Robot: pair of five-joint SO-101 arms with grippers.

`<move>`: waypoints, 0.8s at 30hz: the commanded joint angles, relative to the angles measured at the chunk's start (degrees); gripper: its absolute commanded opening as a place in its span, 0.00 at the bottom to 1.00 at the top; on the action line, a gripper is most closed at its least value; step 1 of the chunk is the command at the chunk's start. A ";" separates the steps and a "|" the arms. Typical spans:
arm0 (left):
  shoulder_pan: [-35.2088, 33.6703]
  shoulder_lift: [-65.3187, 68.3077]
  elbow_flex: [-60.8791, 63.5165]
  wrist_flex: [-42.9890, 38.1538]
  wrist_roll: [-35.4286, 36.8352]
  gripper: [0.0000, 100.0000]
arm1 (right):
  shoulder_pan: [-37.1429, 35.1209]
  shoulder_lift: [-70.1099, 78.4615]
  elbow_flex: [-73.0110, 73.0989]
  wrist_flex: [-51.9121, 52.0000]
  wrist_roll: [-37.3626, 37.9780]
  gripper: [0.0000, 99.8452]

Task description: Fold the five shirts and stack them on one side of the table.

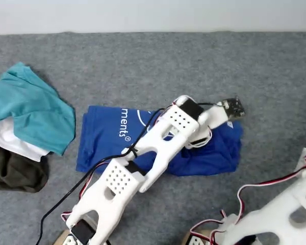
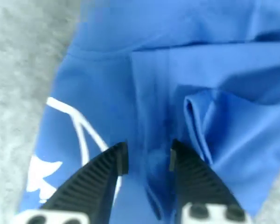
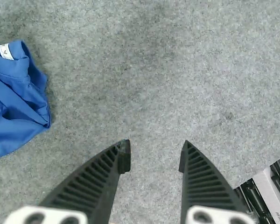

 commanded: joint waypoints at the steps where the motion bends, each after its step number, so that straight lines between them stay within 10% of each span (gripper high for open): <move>1: -1.14 -0.97 -9.01 4.57 -0.44 0.16 | 0.48 -1.54 -2.46 2.24 -0.18 0.18; 9: -1.49 -2.81 -21.14 13.63 2.37 0.15 | 0.48 -1.80 -2.46 2.24 -0.18 0.18; 24: 3.16 -22.15 23.87 11.96 2.99 0.15 | 0.48 -1.36 -2.46 2.24 -0.18 0.18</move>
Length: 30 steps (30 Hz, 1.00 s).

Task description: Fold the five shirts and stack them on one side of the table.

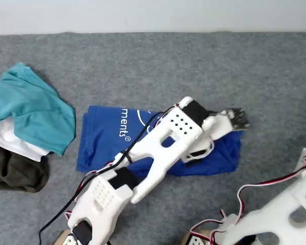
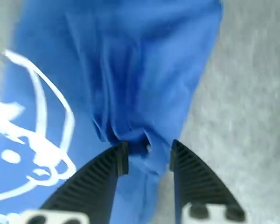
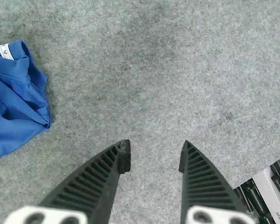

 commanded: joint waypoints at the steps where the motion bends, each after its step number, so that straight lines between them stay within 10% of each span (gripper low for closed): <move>1: -2.29 -4.31 6.20 -1.32 0.62 0.15 | 0.48 -1.27 -2.46 2.24 -0.18 0.18; 9: -8.79 -4.31 14.46 -10.29 0.44 0.15 | 0.40 -1.27 -2.46 2.24 -0.18 0.18; 30: -4.92 -13.80 8.22 1.05 0.79 0.09 | 0.40 -1.54 -2.46 2.24 -0.18 0.17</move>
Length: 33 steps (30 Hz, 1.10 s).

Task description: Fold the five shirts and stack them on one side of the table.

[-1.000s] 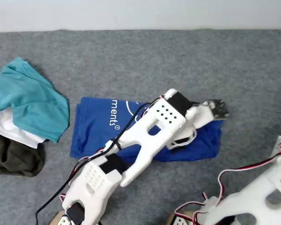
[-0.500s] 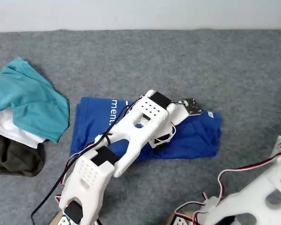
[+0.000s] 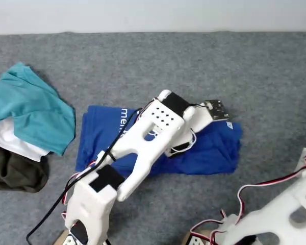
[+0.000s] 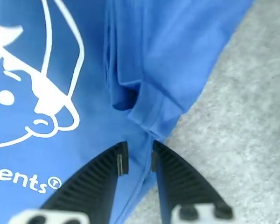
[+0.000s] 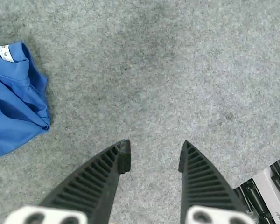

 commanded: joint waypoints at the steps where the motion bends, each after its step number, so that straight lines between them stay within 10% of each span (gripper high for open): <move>1: 0.97 -4.40 -1.71 0.97 0.62 0.09 | 0.40 -1.63 -2.46 2.24 -0.18 0.17; 33: -5.27 4.48 -8.75 1.67 3.52 0.09 | -0.75 -1.89 1.93 2.15 -0.18 0.17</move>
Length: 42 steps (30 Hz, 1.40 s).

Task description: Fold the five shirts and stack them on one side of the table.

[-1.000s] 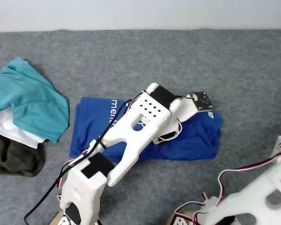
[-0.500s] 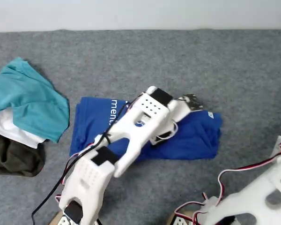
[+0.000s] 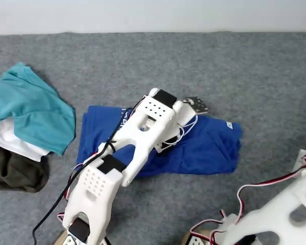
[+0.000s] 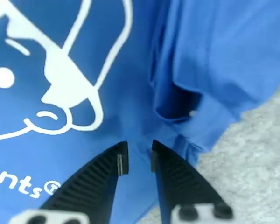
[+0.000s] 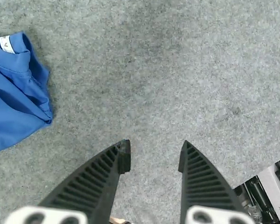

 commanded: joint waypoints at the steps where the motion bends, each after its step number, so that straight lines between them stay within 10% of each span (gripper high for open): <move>1: 1.76 -8.62 -5.58 2.55 1.05 0.09 | -0.57 -1.89 -0.44 2.15 -0.18 0.17; 10: 10.11 -13.45 -6.64 1.67 2.81 0.09 | -0.57 -1.89 -0.44 2.15 -0.26 0.17; 30: -0.62 6.42 -7.16 1.23 2.37 0.09 | -0.57 -1.89 -0.35 2.24 -0.26 0.17; 42: 3.34 -10.64 -5.85 2.46 2.90 0.09 | -0.22 -1.89 -0.35 2.24 -0.18 0.17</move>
